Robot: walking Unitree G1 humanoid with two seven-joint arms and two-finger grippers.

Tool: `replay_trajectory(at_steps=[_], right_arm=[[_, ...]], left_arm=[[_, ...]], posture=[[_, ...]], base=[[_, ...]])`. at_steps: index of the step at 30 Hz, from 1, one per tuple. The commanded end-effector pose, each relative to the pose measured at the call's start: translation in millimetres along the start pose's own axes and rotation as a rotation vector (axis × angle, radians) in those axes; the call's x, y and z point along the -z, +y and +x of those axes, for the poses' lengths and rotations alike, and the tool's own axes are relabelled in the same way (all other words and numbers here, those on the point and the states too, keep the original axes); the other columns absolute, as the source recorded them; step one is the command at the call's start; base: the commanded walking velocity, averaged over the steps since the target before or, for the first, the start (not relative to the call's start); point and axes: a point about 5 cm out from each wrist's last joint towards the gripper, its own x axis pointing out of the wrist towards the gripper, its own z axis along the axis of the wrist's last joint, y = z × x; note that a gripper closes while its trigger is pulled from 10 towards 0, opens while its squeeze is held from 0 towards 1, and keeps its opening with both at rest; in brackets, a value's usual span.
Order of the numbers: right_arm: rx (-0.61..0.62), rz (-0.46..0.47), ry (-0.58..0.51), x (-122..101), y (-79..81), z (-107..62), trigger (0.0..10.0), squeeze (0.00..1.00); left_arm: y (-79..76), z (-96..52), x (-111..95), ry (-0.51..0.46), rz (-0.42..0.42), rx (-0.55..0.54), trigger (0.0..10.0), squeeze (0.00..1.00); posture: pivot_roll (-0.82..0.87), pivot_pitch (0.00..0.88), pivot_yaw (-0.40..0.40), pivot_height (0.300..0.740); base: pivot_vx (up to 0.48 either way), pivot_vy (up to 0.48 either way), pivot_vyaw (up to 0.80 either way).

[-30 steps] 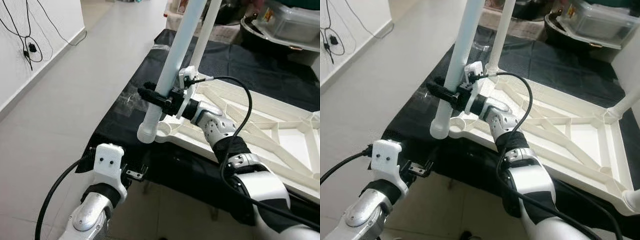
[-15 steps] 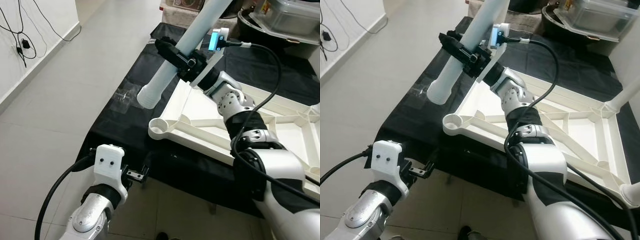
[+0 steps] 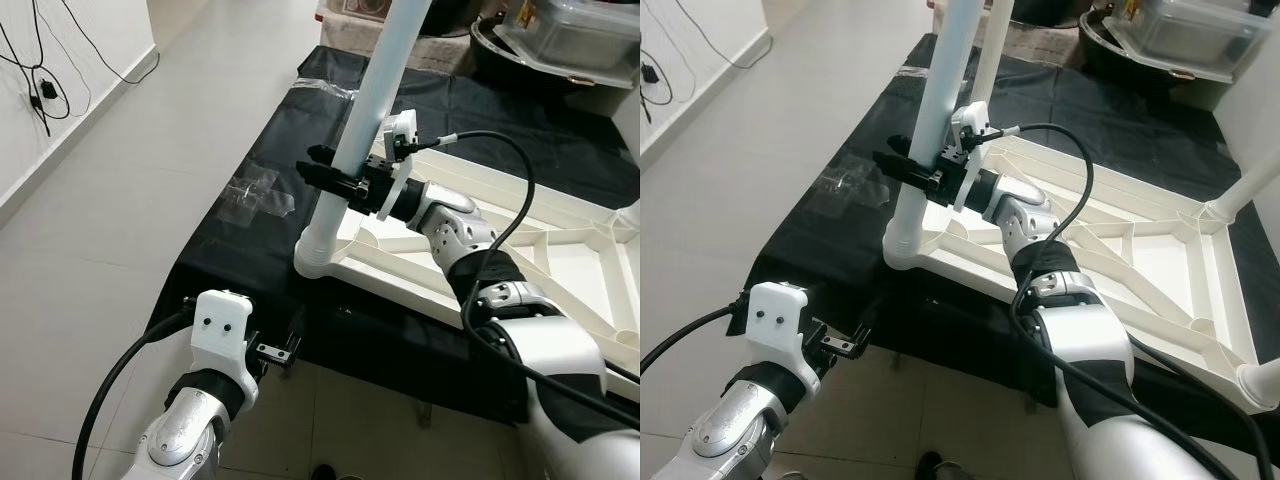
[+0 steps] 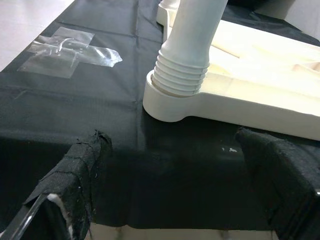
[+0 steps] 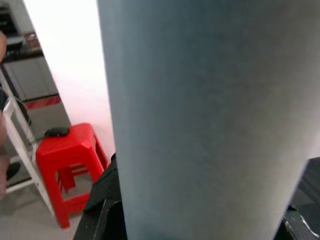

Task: Building children table

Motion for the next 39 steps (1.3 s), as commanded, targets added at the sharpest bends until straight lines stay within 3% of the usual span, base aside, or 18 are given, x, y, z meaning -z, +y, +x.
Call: replay_trajectory(at_steps=[1,5,17,20,21,23,26,28,34,39], right_arm=[[-0.005,0.007,0.031,9,1.1,-3.3,10.0,0.0],[-0.005,-0.002,0.032,9,1.4,-2.4,10.0,0.0],[0.151,-0.093,0.041,11,-1.5,9.1,10.0,0.0],[0.126,-0.08,0.036,12,0.0,9.6,10.0,0.0],[-0.006,-0.016,0.036,15,6.6,8.7,10.0,0.0],[-0.006,-0.016,0.036,15,6.6,8.7,10.0,0.0],[-0.199,0.026,0.108,27,18.0,4.9,10.0,0.0],[-0.24,0.023,0.141,32,21.2,4.5,10.0,0.0],[-0.282,-0.006,0.197,40,28.1,13.1,10.0,0.0],[-0.213,-0.01,0.083,19,23.5,25.7,10.0,0.0]], left_arm=[[-2.7,-0.8,3,0.022,-0.009,0.01,10.0,0.0],[-2.8,-0.6,3,0.021,-0.01,0.008,10.0,0.0],[-3.5,-2.2,4,0.022,-0.014,-0.002,10.0,0.0],[-2.9,-2.6,4,0.024,-0.011,-0.005,10.0,0.0],[-1.8,-2.9,4,0.026,-0.01,-0.011,10.0,0.0],[-1.8,-2.9,4,0.026,-0.01,-0.011,10.0,0.0],[-1.8,-3.6,3,0.025,-0.011,-0.012,10.0,0.0],[-1.9,-3.7,3,0.025,-0.011,-0.012,10.0,0.0],[-2.2,-3.7,1,0.022,-0.011,-0.012,10.0,0.0],[-2.5,-4.7,1,0.022,-0.009,-0.016,10.0,0.0]], posture=[[0.23,0.196,-0.154,0.74],[0.23,0.199,-0.157,0.74],[0.23,0.21,-0.161,0.74],[0.23,0.212,-0.164,0.74],[0.23,0.212,-0.164,0.74],[0.23,0.212,-0.164,0.74],[0.23,0.218,-0.163,0.74],[0.23,0.218,-0.163,0.74],[0.23,0.223,-0.162,0.74],[0.24,0.227,-0.168,0.74]], base=[[0.0,0.0,0.0],[0.0,0.0,0.0],[0.0,0.0,0.0],[0.0,0.0,0.0],[0.0,0.0,0.0],[0.0,0.0,0.0],[0.0,0.0,0.0],[0.0,0.0,0.0],[0.0,0.0,0.0],[0.0,0.0,0.0]])
